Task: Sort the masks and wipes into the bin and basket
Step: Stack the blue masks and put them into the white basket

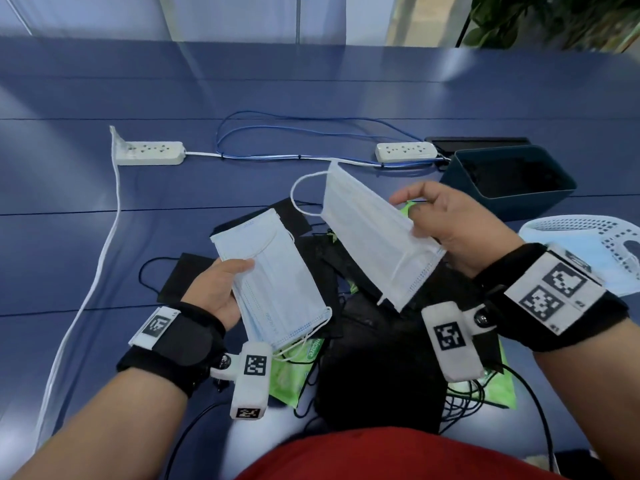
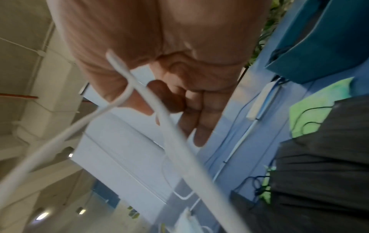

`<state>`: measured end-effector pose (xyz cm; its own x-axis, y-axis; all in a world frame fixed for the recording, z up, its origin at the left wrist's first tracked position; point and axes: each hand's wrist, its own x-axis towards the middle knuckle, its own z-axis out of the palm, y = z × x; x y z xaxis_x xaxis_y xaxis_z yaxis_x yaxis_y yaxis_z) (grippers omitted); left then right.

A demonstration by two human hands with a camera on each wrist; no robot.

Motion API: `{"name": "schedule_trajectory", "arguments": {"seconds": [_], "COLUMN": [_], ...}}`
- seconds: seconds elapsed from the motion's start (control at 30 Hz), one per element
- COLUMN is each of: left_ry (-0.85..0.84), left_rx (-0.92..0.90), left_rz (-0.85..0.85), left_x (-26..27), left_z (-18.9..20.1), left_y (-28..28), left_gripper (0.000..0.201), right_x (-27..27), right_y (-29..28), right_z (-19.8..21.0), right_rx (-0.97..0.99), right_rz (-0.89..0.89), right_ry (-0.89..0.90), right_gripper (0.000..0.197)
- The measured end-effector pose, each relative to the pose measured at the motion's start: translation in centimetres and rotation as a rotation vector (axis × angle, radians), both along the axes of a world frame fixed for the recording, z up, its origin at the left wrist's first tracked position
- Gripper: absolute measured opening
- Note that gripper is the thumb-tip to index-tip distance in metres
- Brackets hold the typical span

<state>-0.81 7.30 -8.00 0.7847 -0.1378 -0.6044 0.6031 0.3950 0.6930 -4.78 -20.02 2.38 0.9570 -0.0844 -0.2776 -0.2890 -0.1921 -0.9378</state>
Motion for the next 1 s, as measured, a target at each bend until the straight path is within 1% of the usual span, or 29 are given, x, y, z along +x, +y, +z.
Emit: {"name": "schedule_trajectory", "arguments": {"seconds": [0.1, 0.13, 0.17, 0.23, 0.3, 0.37, 0.4, 0.43, 0.47, 0.5, 0.53, 0.57, 0.6, 0.63, 0.67, 0.7, 0.73, 0.77, 0.8, 0.83, 0.93, 1.0], "left_ry": [0.044, 0.054, 0.055, 0.028, -0.032, -0.099, -0.119, -0.14, -0.156, -0.163, -0.164, -0.173, -0.198, -0.231, -0.267, -0.3, -0.331, -0.371, -0.412, -0.452, -0.588, -0.669], "left_rx": [-0.003, -0.009, -0.027, -0.089, -0.149, -0.222, -0.246, -0.245, -0.242, -0.252, -0.261, -0.237, -0.203, -0.171, -0.152, -0.129, -0.108, -0.085, -0.068, -0.05, 0.02, 0.086], "left_rz": [-0.008, -0.002, 0.011, 0.053, 0.062, 0.011, -0.022, -0.053, -0.08, -0.118, -0.151, -0.185, -0.214, -0.241, -0.266, -0.277, -0.276, -0.271, -0.269, -0.265, -0.3, -0.393], "left_x": [-0.5, -0.7, -0.7, -0.8, -0.8, -0.7, -0.8, -0.8, -1.0, -1.3, -1.4, -1.5, -1.6, -1.6, -1.6, -1.6, -1.6, -1.6, -1.6, -1.6, -1.7, -1.8], "left_z": [0.4, 0.6, 0.8, 1.5, 2.6, 3.4, 3.6, 3.5, 3.5, 3.5, 3.2, 2.7, 2.5, 2.3, 2.2, 2.3, 2.3, 2.3, 2.3, 2.4, 3.1, 3.4], "left_y": [-0.8, -1.0, -1.3, -1.9, -2.4, -2.6, -2.7, -2.8, -2.9, -2.9, -2.9, -3.0, -3.2, -3.3, -3.6, -4.0, -4.4, -4.9, -5.3, -5.7, -6.2, -6.1], "left_gripper": [0.035, 0.033, 0.033, 0.035, 0.042, 0.063, 0.073, 0.075, 0.069, 0.063, 0.067, 0.073, 0.072, 0.066, 0.061, 0.057, 0.056, 0.057, 0.059, 0.06, 0.067, 0.067], "right_x": [-0.3, -0.4, -0.4, -0.3, -0.2, -0.2, -0.4, -0.6, -0.8, -1.0, -1.1, -1.2, -1.1, -1.0, -0.9, -0.7, -0.6, -0.4, -0.3, -0.1, 0.1, 0.1], "right_y": [1.2, 1.8, 2.3, 3.1, 3.7, 4.0, 4.2, 4.3, 4.4, 4.5, 4.7, 4.8, 4.9, 5.0, 5.2, 5.4, 5.6, 5.6, 5.8, 5.8, 5.8, 5.7], "right_z": [1.0, 1.0, 0.6, -1.0, -3.0, -5.3, -6.2, -7.0, -7.6, -8.1, -8.4, -8.5, -8.4, -8.2, -7.9, -7.6, -7.3, -7.2, -6.8, -6.7, -6.1, -6.1], "right_rx": [0.221, 0.28, 0.317, 0.337, 0.286, 0.202, 0.161, 0.125, 0.106, 0.092, 0.072, 0.038, -0.01, -0.059, -0.077, -0.064, -0.032, -0.04, -0.072, -0.117, -0.159, -0.204], "right_rz": [-0.032, -0.028, -0.02, -0.012, -0.009, 0.007, 0.037, 0.073, 0.112, 0.146, 0.183, 0.22, 0.242, 0.257, 0.262, 0.263, 0.255, 0.251, 0.257, 0.268, 0.269, 0.278], "right_ry": [-0.125, -0.14, -0.133, -0.064, 0.035, 0.128, 0.169, 0.219, 0.255, 0.279, 0.284, 0.28, 0.27, 0.258, 0.249, 0.239, 0.227, 0.194, 0.16, 0.123, 0.042, 0.027], "right_gripper": [0.036, 0.037, 0.04, 0.043, 0.041, 0.036, 0.037, 0.042, 0.047, 0.048, 0.044, 0.036, 0.027, 0.02, 0.019, 0.025, 0.037, 0.052, 0.066, 0.07, 0.046, 0.046]}}
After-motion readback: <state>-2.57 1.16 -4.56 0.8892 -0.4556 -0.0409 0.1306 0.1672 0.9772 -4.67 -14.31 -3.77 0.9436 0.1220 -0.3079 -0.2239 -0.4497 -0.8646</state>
